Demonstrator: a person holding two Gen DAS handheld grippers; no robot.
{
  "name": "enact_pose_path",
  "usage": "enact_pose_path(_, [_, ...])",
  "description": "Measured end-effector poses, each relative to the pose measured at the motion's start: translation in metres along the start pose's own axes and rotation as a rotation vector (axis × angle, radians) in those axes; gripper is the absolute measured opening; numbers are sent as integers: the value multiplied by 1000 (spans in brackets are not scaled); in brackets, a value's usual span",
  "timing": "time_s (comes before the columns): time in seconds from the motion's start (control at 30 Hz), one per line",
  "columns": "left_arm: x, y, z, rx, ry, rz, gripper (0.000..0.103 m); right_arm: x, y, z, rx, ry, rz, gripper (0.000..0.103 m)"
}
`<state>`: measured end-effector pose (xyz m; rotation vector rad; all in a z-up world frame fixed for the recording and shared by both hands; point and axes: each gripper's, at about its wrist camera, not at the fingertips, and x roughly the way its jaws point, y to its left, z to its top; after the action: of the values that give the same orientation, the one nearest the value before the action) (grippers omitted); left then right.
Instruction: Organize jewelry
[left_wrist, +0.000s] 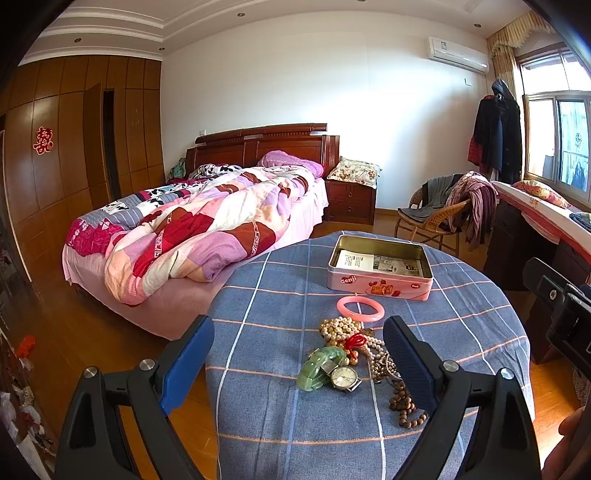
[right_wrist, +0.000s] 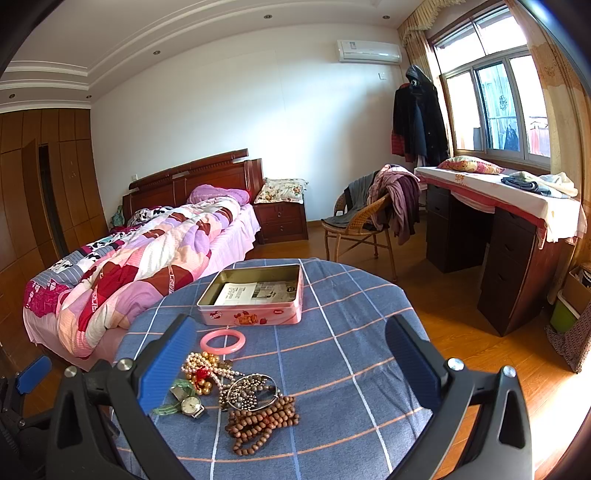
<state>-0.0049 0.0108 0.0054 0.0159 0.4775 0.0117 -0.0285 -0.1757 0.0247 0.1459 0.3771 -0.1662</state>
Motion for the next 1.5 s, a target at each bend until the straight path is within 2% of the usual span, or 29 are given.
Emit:
enact_pose_path(1.1, [-3,1,0,-2,-2,2,93,0,2,0,4,5,2,103])
enact_pose_path(1.5, [10,0,-5,-2,22,2,93,-1,7,0,13,10,-3,103])
